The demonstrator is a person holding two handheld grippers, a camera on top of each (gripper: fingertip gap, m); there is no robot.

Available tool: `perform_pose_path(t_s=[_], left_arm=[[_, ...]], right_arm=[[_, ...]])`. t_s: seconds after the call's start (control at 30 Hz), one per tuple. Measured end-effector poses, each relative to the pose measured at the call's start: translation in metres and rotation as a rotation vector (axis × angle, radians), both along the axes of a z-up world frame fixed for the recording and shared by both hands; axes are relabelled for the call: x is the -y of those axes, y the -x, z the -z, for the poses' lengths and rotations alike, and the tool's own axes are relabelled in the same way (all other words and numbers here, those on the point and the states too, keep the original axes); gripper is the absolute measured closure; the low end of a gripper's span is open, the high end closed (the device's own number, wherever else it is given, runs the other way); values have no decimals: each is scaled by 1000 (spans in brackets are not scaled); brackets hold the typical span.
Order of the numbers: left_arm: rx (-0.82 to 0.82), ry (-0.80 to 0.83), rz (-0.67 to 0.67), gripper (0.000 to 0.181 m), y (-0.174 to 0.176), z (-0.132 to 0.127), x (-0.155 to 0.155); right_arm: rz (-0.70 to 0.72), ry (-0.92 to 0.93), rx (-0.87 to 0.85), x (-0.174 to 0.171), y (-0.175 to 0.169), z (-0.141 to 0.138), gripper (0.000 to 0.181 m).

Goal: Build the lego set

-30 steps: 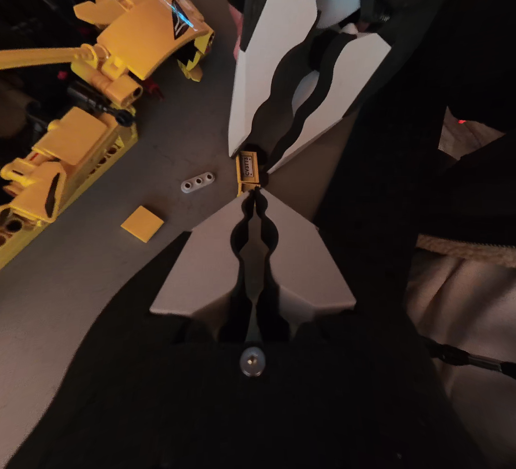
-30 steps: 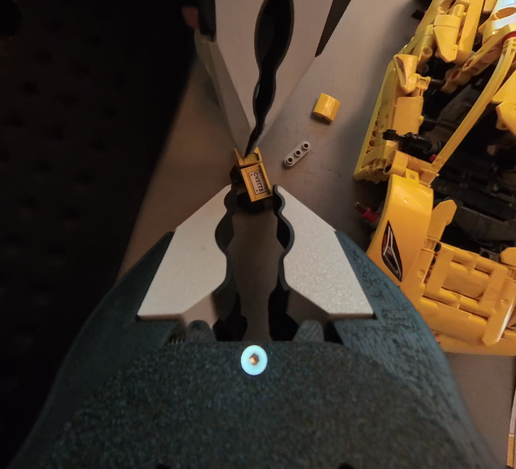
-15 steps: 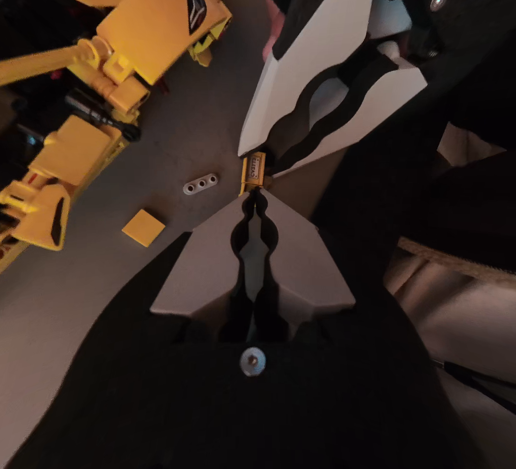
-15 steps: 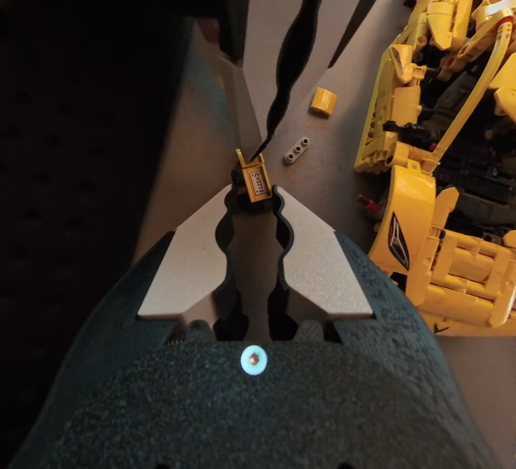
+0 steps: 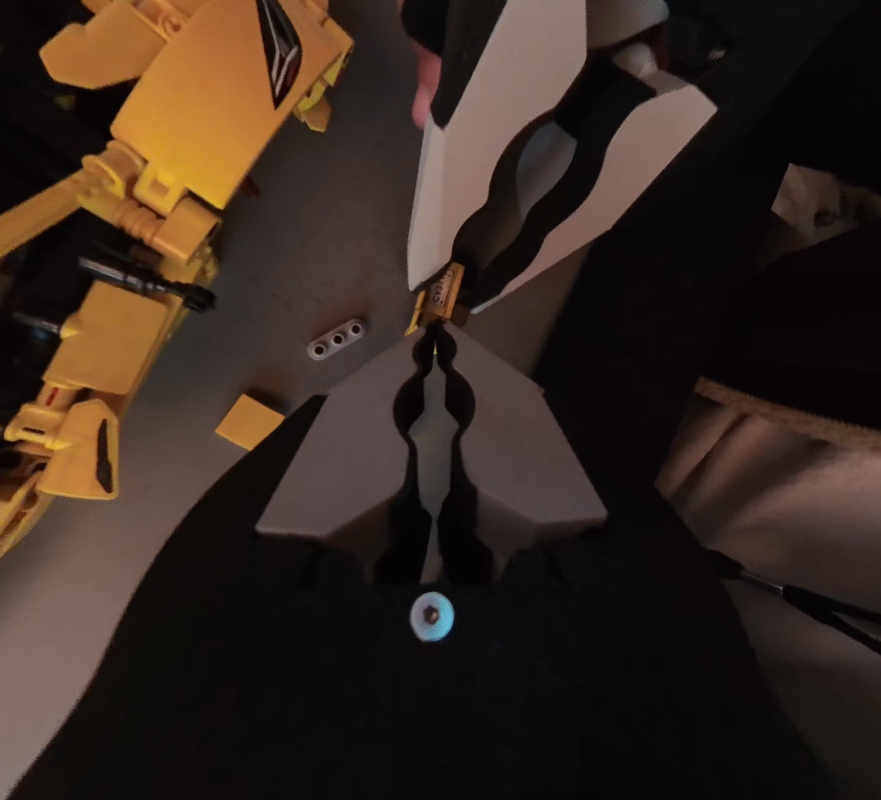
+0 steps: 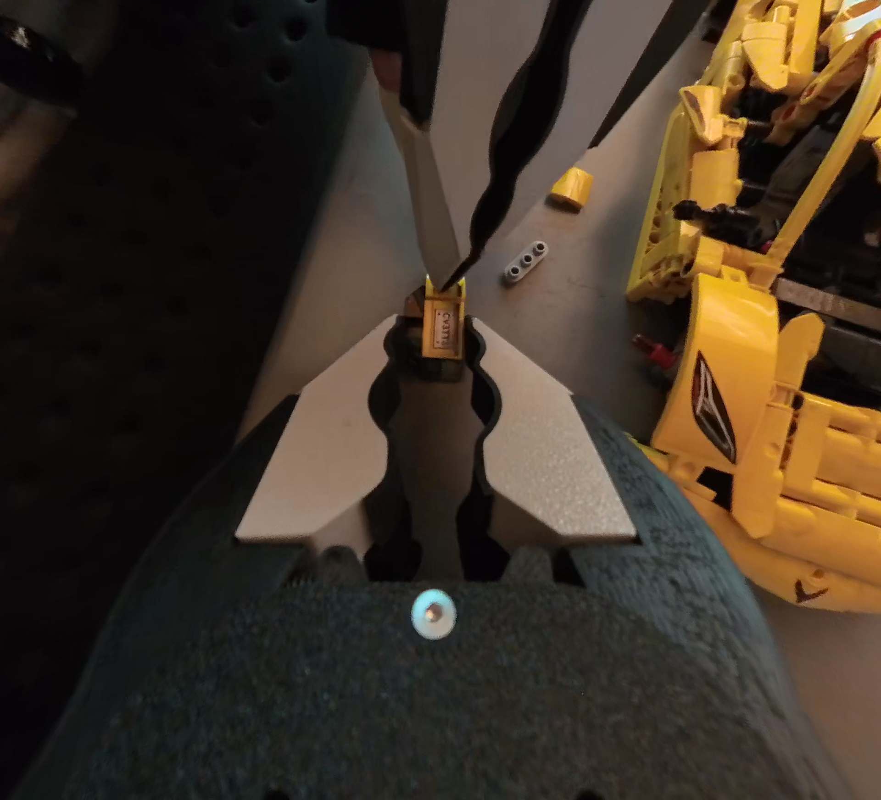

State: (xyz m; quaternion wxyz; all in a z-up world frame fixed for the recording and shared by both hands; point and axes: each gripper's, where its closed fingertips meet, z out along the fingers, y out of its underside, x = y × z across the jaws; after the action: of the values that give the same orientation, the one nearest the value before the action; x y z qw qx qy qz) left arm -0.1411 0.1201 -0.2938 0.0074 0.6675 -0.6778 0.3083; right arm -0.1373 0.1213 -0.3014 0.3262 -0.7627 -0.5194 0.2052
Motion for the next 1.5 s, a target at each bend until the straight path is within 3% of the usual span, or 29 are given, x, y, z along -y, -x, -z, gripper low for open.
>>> perform_pose_path(t_s=[0.3, 0.47, 0.63, 0.93, 1.07, 1.23, 1.37, 1.43, 1.5], left_arm=[[40, 89, -4, 172, 5, -9, 4], [142, 174, -169, 167, 12, -26, -16], [199, 215, -300, 161, 25, -24, -38], [222, 33, -110, 168, 14, -7, -18], [334, -73, 14, 156, 13, -13, -14], [356, -187, 178, 146, 14, 0, -12], [382, -178, 237, 146, 10, 2, -9], [402, -183, 256, 149, 8, 3, -8], [433, -209, 276, 165, 7, 4, -8]], right_arm=[[4, -18, -13, -1, 0, -1, 158], [23, -107, -11, -7, -4, -7, 158], [22, -84, 26, -6, -5, -1, 158], [24, -29, 27, -6, -1, -1, 158], [34, -53, 27, -6, -2, -5, 156], [80, -38, 5, -2, -8, -7, 153], [131, -49, -38, 3, -13, -9, 153], [135, -66, -49, 3, -12, -9, 154], [132, -62, -50, 3, -10, -7, 154]])
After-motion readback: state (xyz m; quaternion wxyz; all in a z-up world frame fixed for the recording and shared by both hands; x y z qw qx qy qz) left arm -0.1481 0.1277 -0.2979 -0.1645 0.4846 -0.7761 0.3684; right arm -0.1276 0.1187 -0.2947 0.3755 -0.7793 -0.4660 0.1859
